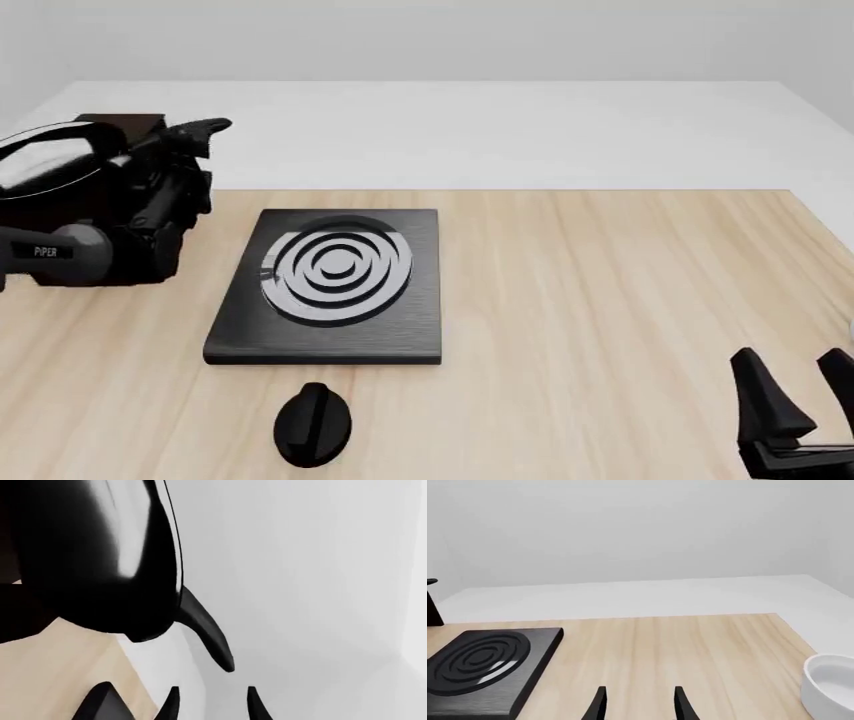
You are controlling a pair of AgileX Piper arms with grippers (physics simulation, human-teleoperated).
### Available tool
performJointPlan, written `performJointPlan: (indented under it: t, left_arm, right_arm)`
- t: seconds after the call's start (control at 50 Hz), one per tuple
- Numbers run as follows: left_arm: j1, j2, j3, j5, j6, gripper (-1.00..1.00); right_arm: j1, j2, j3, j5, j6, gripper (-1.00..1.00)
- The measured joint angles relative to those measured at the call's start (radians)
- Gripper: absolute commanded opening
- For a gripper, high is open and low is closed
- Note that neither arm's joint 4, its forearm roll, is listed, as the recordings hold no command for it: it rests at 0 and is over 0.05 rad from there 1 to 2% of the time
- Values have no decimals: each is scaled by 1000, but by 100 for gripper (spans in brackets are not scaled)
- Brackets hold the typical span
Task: Put the frying pan on top of the cabinet.
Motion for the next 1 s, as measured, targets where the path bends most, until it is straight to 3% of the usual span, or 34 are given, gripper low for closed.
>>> performJointPlan:
  t: [0.62,1.0]
  left_arm:
    - [-105,-355,574,-175,31,100]
    - [-161,-722,929,-145,63,100]
  right_arm:
    - [1,-23,1,16,7,100]
    - [3,-58,-3,43,5,100]
